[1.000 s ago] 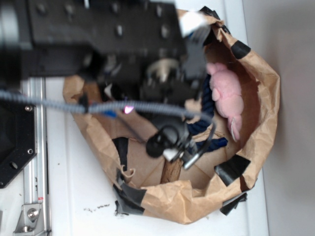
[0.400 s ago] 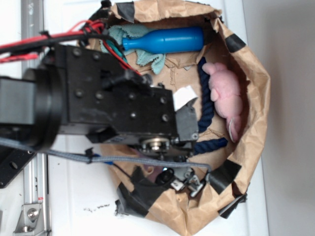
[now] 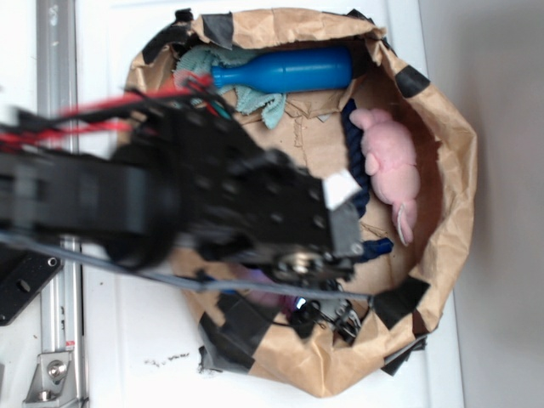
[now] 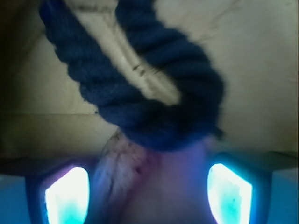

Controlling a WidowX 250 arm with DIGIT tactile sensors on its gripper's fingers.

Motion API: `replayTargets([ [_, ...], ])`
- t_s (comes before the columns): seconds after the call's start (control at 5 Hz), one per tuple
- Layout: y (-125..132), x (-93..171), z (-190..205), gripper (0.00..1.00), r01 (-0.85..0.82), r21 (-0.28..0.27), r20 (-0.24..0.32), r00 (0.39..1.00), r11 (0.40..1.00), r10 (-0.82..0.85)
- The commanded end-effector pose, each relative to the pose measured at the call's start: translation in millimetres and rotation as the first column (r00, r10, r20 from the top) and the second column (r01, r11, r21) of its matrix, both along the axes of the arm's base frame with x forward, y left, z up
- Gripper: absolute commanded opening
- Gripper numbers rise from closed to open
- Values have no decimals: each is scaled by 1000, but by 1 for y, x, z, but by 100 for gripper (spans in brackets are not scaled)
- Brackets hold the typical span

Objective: Grab the wood chip.

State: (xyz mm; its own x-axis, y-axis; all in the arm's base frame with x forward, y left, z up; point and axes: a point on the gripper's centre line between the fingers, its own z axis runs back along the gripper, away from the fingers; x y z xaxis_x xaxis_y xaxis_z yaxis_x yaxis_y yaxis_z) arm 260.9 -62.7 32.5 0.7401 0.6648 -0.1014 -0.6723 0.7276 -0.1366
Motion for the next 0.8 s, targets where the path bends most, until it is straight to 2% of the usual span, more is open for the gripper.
replayTargets([
  [0.0, -31, -9, -24, 100, 111, -83, -34, 993, 990, -114],
  [0.2, -30, -21, -25, 0, 89, -88, -35, 995, 992, -92],
  [0.6, -17, -23, -17, 0, 95, -66, 10, 996, 993, -94],
])
